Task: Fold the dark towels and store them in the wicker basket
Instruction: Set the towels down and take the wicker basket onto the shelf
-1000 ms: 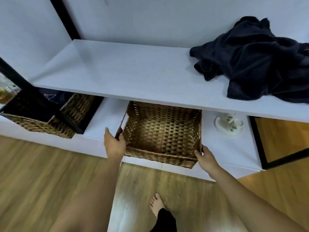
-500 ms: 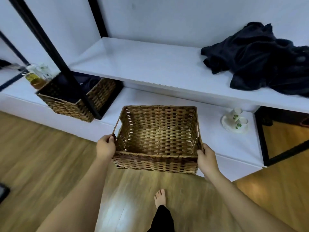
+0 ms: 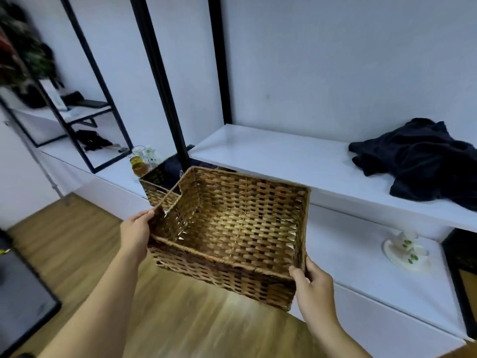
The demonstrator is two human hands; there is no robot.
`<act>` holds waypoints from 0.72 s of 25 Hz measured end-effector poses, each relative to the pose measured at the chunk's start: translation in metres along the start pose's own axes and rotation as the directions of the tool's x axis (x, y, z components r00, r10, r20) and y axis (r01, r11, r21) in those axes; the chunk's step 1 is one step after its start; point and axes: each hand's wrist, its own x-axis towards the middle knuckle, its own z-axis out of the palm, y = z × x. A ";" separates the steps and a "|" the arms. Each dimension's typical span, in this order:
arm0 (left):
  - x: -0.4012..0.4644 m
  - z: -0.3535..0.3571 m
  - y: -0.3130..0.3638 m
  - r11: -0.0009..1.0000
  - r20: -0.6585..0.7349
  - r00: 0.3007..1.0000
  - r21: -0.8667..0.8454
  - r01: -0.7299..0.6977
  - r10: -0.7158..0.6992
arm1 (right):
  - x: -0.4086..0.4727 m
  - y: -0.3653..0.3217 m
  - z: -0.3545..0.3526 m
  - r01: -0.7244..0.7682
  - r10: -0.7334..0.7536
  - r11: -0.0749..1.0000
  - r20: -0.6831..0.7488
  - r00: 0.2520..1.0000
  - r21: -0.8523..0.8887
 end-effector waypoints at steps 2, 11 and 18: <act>-0.003 -0.014 0.019 0.997 0.006 1.000 -0.072 -0.018 0.018 | -0.014 -0.017 0.012 0.065 -0.065 0.997 0.006 0.998 0.031; -0.006 -0.004 0.095 0.963 0.279 0.948 -0.258 -0.076 0.149 | 0.010 -0.092 0.026 0.295 -0.251 0.935 -0.218 0.943 0.197; 0.049 0.080 0.117 0.977 0.361 0.921 -0.200 -0.077 0.147 | 0.086 -0.127 0.021 0.351 -0.307 0.918 -0.229 0.924 0.185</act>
